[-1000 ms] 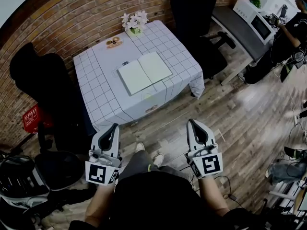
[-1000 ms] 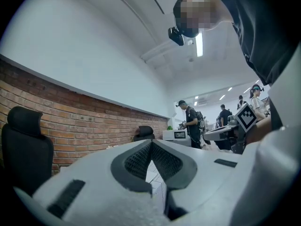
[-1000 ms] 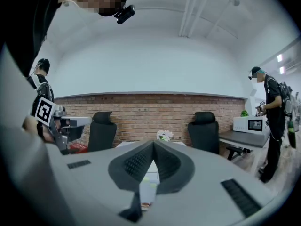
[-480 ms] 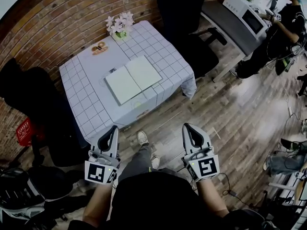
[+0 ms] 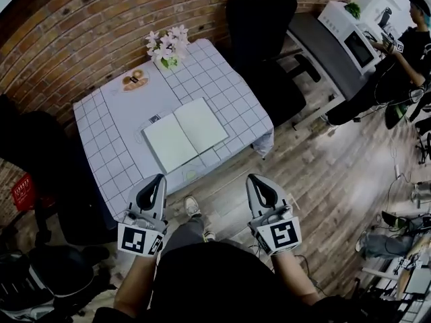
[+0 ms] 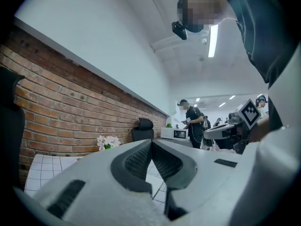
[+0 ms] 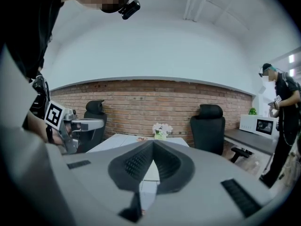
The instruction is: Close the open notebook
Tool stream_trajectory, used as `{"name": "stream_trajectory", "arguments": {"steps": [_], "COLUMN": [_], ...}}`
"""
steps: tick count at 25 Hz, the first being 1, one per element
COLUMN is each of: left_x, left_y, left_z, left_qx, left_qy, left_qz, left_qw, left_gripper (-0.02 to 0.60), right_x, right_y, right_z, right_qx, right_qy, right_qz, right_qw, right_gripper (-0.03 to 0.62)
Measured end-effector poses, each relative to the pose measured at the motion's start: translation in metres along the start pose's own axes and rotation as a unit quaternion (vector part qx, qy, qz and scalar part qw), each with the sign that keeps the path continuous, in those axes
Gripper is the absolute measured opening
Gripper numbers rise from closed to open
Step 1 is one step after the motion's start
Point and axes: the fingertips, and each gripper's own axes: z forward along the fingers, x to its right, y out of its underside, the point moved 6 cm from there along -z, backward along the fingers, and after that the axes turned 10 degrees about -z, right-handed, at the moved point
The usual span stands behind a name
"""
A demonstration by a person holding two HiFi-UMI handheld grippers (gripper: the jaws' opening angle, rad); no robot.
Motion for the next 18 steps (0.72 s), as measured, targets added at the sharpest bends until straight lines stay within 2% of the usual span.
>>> {"name": "stream_trajectory", "arguments": {"steps": [9,18], "left_x": [-0.064,-0.093], "left_y": [0.0,-0.008], "left_z": [0.035,0.048], "left_qx": [0.008,0.014], "left_qy": [-0.016,-0.044], "left_qz": [-0.025,-0.039], "left_qw": [0.9995,0.9982], "left_gripper": [0.025,0.026], "right_x": [0.012,0.022], "right_y": [-0.018,-0.027], "right_z": [0.07,0.114], "right_qx": [-0.004,-0.024], "right_qy": [-0.006,-0.032], "right_qz": [-0.011,-0.008], "right_qw": [1.0,0.999], "right_gripper": [0.014,0.014]}}
